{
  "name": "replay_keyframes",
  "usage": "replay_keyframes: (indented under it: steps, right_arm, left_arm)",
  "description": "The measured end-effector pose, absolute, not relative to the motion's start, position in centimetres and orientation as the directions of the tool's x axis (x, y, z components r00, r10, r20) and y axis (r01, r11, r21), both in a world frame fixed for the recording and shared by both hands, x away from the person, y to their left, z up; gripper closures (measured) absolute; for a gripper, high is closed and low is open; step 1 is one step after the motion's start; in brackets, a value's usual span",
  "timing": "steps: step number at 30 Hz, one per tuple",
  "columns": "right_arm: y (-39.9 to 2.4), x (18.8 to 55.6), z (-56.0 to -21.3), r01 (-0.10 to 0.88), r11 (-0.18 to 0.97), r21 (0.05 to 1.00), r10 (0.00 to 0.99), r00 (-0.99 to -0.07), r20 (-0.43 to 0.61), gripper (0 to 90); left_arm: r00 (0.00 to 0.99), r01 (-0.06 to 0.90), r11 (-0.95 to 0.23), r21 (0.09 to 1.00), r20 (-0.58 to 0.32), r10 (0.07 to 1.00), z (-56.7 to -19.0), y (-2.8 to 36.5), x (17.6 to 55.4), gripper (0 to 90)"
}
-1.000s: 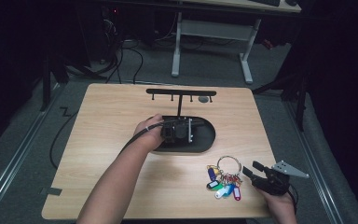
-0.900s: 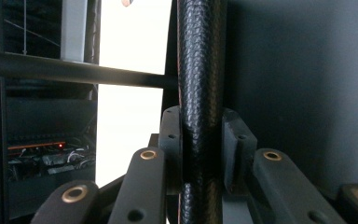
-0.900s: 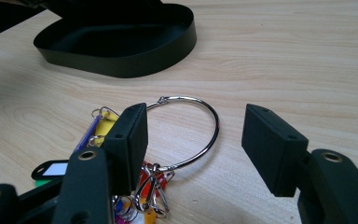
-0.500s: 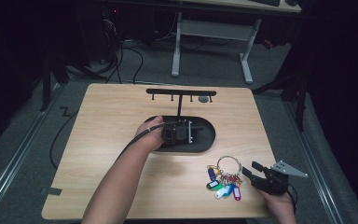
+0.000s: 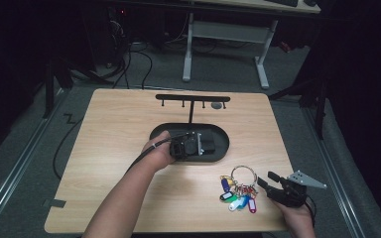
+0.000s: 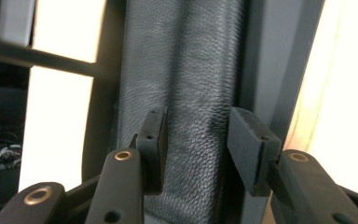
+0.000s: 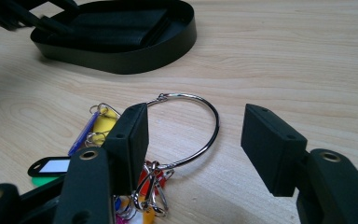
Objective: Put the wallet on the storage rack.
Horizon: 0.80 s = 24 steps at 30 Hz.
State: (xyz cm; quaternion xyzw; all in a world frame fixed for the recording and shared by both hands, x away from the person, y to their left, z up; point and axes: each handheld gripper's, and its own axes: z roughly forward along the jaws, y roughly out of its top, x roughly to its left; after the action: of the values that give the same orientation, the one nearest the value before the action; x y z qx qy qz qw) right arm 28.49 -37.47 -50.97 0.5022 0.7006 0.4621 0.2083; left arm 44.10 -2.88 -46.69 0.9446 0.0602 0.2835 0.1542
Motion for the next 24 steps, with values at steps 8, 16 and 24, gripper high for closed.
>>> replay_keyframes:
  steps: [8, 16, 24]
  right_arm:
    - [-37.4, 28.6, -51.2, 0.527, 0.084, 0.846, 0.9, -0.404, 0.162, 41.6]
    - [-37.1, 28.7, -51.5, 0.538, 0.1, 0.837, 0.901, -0.407, 0.153, 41.4]
    - [-36.8, 28.5, -51.5, 0.542, 0.118, 0.832, 0.902, -0.41, 0.139, 41.4]
  left_arm:
    - [0.858, 0.11, -0.881, 0.459, 0.403, 0.318, -45.8, 1.1, 41.3, 59.6]
    - [0.834, 0.287, -0.712, 0.641, 0.198, 0.515, -47.6, 7.0, 38.0, 59.7]
    - [0.764, 0.364, -0.543, 0.757, 0.091, 0.639, -51.0, 12.9, 33.0, 50.6]
